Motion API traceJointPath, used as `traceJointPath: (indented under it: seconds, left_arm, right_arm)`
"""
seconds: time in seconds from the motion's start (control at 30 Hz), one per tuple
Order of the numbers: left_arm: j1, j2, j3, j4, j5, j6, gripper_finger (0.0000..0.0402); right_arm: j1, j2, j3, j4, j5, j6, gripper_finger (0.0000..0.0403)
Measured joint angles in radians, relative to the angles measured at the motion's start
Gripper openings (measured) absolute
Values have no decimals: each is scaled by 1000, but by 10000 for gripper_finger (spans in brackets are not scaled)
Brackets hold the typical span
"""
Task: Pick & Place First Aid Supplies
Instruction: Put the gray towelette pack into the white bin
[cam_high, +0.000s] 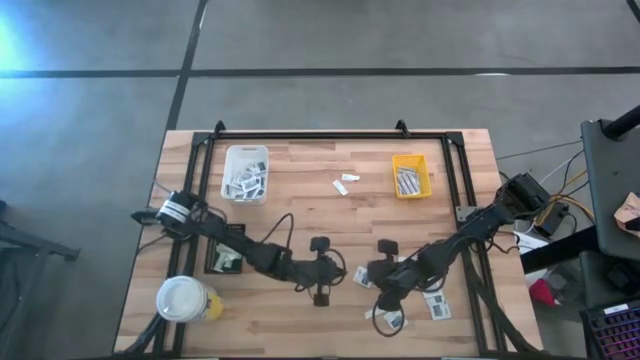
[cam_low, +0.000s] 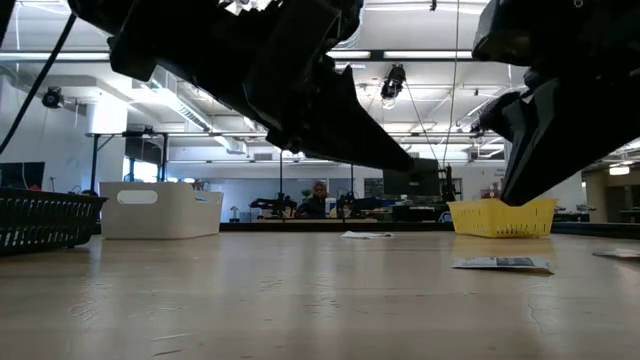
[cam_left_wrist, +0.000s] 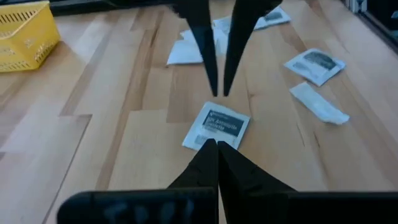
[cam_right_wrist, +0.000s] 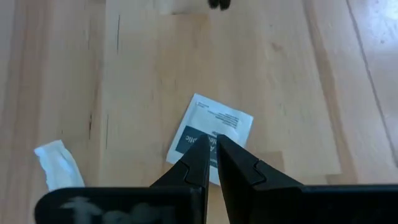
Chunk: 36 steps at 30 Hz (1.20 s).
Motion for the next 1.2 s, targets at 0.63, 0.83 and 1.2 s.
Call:
traceJointPath:
  seconds: [0.63, 0.83, 1.2]
  left_arm:
    - [0, -51, 1, -180, 79, -105, 0]
    - [0, -51, 1, -187, 79, -109, 0]
    - [0, -51, 2, -204, 79, -111, 0]
  right_arm:
    - [-11, 0, -63, 95, -4, 110, 27]
    - [-11, 0, -66, 99, -5, 122, 27]
    - [-10, 139, -48, 173, -38, 129, 27]
